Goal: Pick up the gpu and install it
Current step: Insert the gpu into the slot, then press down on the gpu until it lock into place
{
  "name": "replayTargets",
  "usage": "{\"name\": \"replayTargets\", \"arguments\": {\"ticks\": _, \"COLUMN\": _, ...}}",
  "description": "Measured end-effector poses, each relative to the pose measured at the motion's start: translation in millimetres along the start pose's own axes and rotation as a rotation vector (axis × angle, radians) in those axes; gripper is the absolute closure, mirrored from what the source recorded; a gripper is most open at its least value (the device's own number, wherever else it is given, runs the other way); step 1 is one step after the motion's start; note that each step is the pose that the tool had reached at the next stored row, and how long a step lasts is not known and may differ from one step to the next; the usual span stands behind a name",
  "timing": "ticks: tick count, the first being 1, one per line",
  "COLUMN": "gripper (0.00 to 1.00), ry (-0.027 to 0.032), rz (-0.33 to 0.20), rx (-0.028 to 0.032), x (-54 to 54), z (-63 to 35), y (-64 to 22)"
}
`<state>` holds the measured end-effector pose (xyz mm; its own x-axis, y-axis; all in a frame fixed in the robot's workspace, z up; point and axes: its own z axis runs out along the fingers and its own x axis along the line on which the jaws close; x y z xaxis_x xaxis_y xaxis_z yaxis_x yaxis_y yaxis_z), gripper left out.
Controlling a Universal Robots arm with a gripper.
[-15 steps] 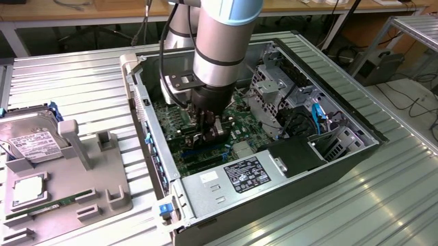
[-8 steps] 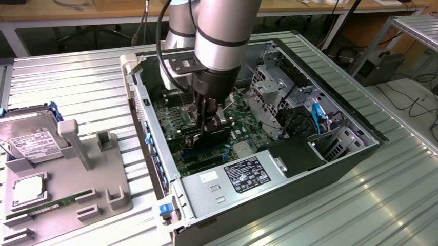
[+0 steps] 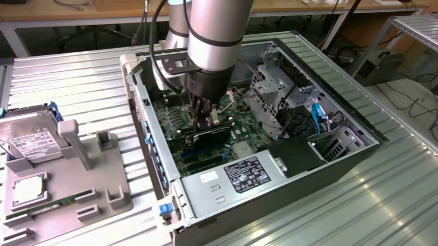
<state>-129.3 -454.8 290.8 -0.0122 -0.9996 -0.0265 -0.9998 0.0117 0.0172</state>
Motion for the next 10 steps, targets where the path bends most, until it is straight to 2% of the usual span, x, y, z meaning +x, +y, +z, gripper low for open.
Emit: {"name": "replayTargets", "arguments": {"ticks": 10, "gripper": 0.89, "ry": -0.0001, "rz": 0.0, "rx": 0.0001, "x": 0.0, "z": 0.1, "y": 0.0}}
